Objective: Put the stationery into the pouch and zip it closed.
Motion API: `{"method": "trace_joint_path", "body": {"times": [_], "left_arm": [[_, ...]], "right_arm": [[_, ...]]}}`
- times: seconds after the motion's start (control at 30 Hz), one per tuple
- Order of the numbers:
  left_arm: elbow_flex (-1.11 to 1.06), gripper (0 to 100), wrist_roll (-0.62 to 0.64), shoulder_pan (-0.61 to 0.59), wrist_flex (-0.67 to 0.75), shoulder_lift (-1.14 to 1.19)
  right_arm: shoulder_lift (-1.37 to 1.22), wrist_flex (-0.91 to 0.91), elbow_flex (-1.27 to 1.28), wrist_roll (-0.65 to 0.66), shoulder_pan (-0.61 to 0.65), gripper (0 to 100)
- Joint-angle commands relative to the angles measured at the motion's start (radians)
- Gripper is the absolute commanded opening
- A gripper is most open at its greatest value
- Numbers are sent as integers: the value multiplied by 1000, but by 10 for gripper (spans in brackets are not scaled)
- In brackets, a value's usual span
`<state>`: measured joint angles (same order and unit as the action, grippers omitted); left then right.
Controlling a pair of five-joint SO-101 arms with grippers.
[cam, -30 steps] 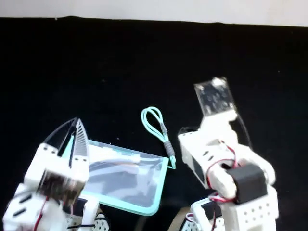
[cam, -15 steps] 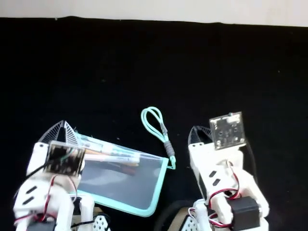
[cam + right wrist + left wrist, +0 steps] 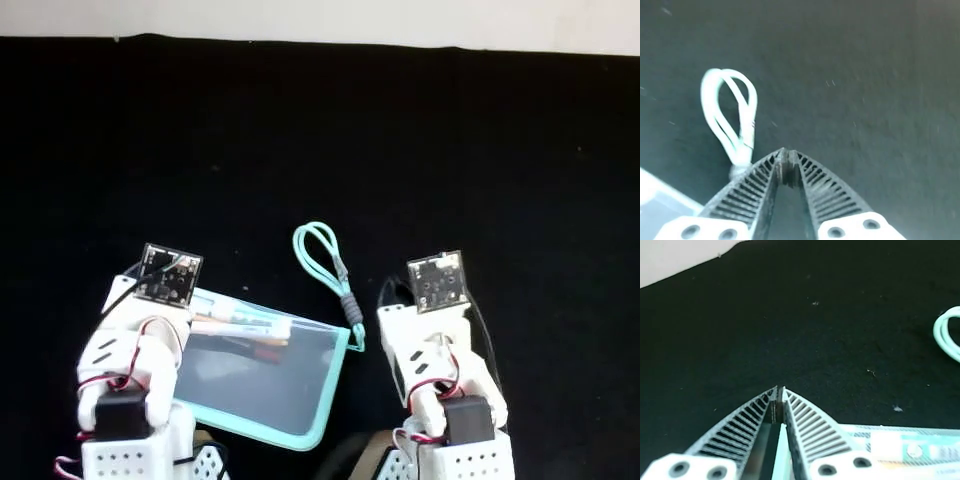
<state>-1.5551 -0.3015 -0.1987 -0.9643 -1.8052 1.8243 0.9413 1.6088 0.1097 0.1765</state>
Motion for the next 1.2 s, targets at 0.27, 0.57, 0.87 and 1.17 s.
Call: {"method": "trace_joint_path", "body": {"times": [0.27,0.57,0.87,1.17], "left_arm": [[-114,8,-5,-120,103,-5],[-117,10,132,-231,87,-4],[-140,10,272,-234,-163,-4],[-140,8,272,-237,-379,-4]], "right_arm": [[10,-21,165,12,-209,16],[8,147,199,11,-208,16],[8,303,199,11,-283,15],[8,303,199,14,-426,15]]}}
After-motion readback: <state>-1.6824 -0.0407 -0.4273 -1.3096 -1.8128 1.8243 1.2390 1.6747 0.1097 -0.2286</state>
